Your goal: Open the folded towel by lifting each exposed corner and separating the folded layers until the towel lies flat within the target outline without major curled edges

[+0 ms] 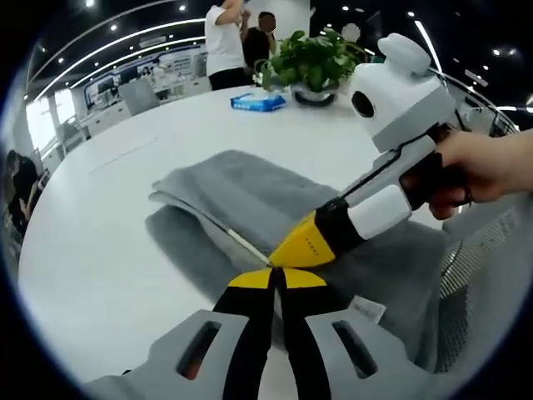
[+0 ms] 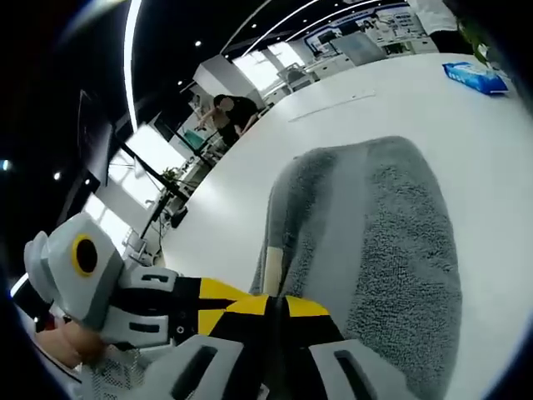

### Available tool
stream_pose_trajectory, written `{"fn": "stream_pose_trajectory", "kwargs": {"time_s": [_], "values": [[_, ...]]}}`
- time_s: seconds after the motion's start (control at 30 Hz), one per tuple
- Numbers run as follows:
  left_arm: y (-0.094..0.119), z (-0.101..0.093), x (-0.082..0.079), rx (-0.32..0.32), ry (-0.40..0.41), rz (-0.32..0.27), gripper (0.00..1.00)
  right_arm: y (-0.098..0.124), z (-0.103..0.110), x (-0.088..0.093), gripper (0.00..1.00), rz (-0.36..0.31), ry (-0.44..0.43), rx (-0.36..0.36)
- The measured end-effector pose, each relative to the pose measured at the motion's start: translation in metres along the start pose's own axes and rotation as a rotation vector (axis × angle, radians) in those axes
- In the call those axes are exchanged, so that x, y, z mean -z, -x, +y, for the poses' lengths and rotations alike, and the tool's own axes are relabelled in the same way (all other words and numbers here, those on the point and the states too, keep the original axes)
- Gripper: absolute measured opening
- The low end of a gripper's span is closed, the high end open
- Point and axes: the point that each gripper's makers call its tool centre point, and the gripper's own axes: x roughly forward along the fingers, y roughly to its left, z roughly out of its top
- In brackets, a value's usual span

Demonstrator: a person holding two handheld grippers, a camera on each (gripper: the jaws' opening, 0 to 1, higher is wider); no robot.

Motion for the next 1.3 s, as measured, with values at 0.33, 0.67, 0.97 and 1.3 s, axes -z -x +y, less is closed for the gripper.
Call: {"fn": "stream_pose_trajectory", "kwargs": {"time_s": [0.33, 0.67, 0.97, 1.3], "values": [[0.001, -0.001, 0.004, 0.007, -0.002, 0.005, 0.03, -0.006, 0.002, 0.002, 0.02, 0.005, -0.056, -0.014], [-0.002, -0.005, 0.008, 0.024, -0.030, 0.022, 0.03, -0.009, -0.006, 0.006, 0.00, 0.019, -0.043, 0.005], [-0.005, -0.006, 0.010, 0.014, -0.100, 0.034, 0.03, -0.010, -0.007, -0.009, 0.13, -0.042, -0.057, 0.031], [-0.009, -0.013, 0.015, 0.031, -0.184, 0.054, 0.03, -0.019, -0.014, -0.003, 0.05, 0.011, -0.040, 0.073]]}}
